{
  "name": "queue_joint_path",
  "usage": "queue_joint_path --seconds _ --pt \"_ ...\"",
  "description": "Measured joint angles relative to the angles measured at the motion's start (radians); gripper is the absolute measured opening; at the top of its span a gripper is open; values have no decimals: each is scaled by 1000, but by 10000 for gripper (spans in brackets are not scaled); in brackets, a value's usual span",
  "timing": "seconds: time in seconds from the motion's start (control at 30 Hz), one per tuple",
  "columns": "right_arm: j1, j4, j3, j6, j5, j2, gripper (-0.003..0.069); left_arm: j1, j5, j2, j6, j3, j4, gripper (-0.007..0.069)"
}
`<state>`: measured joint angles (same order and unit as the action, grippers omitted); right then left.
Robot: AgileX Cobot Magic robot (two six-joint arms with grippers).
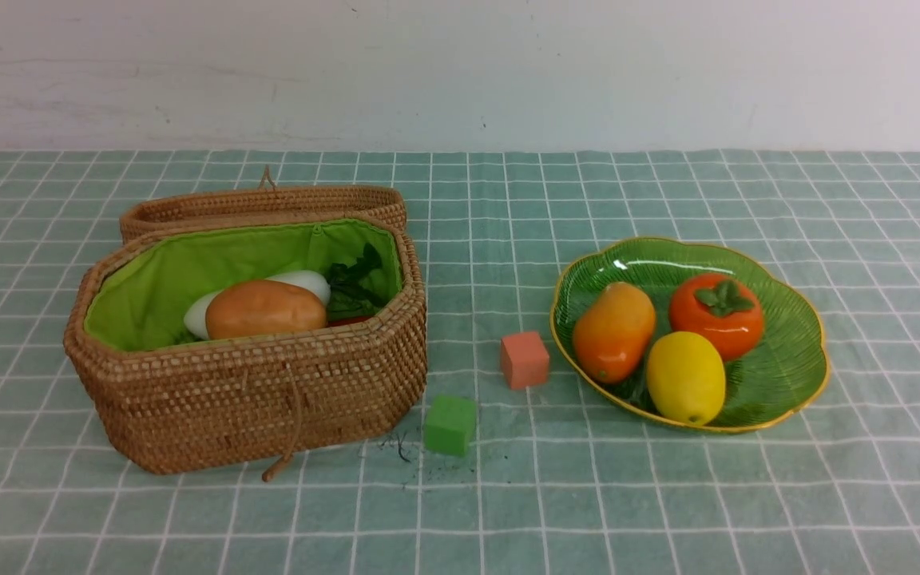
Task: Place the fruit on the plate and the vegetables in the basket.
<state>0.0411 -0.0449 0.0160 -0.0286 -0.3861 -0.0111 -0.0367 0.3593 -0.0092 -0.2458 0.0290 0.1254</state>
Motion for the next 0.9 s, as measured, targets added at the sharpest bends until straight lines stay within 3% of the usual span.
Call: queue_joint_path --seconds 0.9 --pt "0 0 0 0 0 0 96 0 0 0 0 0 0 239"
